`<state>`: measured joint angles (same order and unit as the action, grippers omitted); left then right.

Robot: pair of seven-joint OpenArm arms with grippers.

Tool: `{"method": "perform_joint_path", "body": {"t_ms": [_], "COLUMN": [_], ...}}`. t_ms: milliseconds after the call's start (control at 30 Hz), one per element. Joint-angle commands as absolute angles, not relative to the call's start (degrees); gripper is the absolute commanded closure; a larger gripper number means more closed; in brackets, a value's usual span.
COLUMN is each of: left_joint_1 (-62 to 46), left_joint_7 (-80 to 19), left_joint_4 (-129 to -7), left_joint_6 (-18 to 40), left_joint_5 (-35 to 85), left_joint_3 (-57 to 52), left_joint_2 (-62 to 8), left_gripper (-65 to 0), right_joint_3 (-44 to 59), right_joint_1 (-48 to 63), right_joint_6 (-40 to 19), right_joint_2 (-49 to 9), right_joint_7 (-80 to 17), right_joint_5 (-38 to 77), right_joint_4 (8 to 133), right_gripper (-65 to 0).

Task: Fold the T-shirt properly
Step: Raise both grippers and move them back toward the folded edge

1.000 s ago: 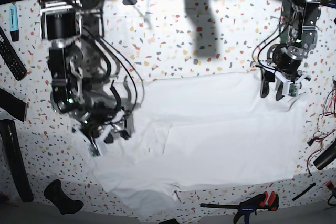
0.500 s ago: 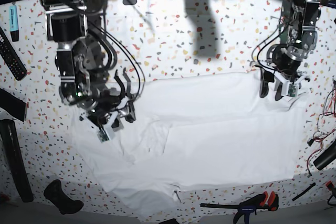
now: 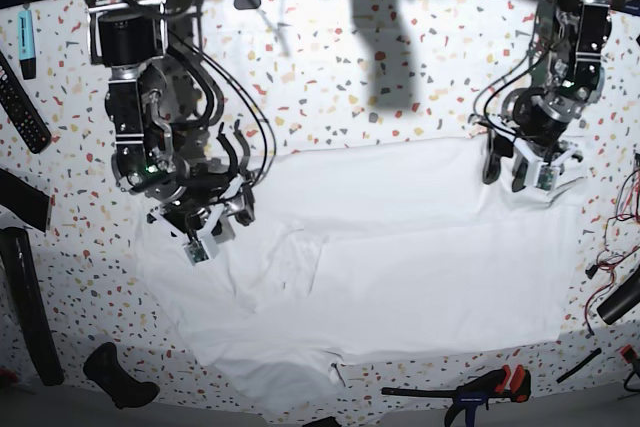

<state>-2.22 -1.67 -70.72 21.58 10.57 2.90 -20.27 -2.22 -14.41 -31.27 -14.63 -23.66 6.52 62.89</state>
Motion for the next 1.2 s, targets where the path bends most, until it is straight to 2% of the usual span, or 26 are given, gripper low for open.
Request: {"method": "perform_joint_path", "body": {"t_ms": [0, 267, 633, 1167], "left_joint_1": [-1.67, -2.68, -11.81, -21.67], "left_joint_7": [-1.67, -4.69, -5.48, -6.42], "left_joint_4": [-71.79, -72.38, -82.67, -84.53], "left_joint_6": [22.09, 22.06, 22.04, 22.04], "left_joint_5": [10.98, 10.98, 10.94, 10.94], "left_joint_3": [2.72, 2.68, 2.61, 1.8], "left_joint_2": [-20.97, -21.15, -24.97, -24.77], "left_gripper": [-29.2, -29.2, -29.2, -29.2], "right_joint_3": [-2.11, -2.09, -1.61, 6.7], "right_joint_1": [-14.04, -8.05, 2.81, 21.15], "right_joint_6": [-31.07, -31.09, -31.11, -31.31], "right_joint_2": [-15.11, -15.11, -15.14, -15.11], "right_joint_7": [-25.71, -26.06, -28.23, -29.17], "right_joint_5": [6.13, 6.15, 5.96, 9.17], "right_joint_4": [63.26, 68.86, 79.83, 91.74], "right_gripper": [-33.5, -33.5, -33.5, -33.5]}}
